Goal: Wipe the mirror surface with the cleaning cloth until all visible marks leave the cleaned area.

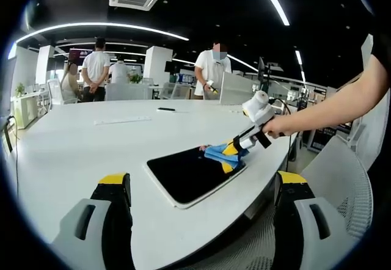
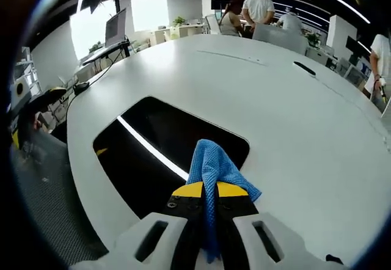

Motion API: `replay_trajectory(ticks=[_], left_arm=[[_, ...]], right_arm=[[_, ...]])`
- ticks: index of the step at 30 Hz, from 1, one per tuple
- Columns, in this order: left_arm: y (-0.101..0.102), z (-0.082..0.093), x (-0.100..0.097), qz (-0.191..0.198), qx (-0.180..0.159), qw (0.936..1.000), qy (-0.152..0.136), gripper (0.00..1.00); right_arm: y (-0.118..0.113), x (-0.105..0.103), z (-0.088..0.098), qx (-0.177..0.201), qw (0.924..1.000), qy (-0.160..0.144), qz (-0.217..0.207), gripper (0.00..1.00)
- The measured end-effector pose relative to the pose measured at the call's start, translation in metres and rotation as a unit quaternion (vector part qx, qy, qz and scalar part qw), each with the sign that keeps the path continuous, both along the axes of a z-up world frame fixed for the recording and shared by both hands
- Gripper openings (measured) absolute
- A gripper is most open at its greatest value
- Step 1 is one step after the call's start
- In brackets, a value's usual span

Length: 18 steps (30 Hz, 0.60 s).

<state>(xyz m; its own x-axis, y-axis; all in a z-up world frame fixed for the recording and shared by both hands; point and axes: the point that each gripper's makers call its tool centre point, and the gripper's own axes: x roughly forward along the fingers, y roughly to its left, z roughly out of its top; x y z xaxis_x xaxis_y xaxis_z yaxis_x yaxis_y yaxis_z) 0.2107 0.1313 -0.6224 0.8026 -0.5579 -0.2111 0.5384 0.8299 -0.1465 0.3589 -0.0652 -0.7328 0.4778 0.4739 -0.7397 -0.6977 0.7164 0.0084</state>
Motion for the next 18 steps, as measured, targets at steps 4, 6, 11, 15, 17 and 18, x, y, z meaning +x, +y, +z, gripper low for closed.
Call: replay_trajectory(ticks=[4,6,11,15,17,18], left_arm=[[-0.0003,-0.0001,-0.0002,-0.001,0.000,1.0000,0.000,0.96],[-0.0004,-0.0003,-0.0002,-0.001,0.000,1.0000,0.001,0.96],[0.0002,0.0000,0.0000,0.002,0.001,1.0000,0.000,0.96],[-0.0002,-0.0005,-0.0001,0.001,0.002,1.0000,0.001,0.96],[-0.0005,-0.0007,-0.0001,0.000,0.002,1.0000,0.001,0.96],[-0.0007,-0.0007,-0.0002,-0.001,0.002,1.0000,0.001,0.96]], right_arm=[[-0.0022,-0.0004,0.0000,0.002,1.0000,0.001,-0.004,0.00],[-0.0023,-0.0004,0.0001,0.003,1.0000,0.001,-0.005,0.00],[-0.0031,-0.0004,0.0002,0.005,1.0000,0.000,-0.006,0.00],[-0.0031,-0.0005,0.0002,0.007,0.9999,0.000,-0.010,0.00],[-0.0032,-0.0004,0.0001,0.008,0.9999,0.000,-0.015,0.00],[-0.0033,-0.0004,0.0001,0.008,0.9998,0.001,-0.018,0.00]])
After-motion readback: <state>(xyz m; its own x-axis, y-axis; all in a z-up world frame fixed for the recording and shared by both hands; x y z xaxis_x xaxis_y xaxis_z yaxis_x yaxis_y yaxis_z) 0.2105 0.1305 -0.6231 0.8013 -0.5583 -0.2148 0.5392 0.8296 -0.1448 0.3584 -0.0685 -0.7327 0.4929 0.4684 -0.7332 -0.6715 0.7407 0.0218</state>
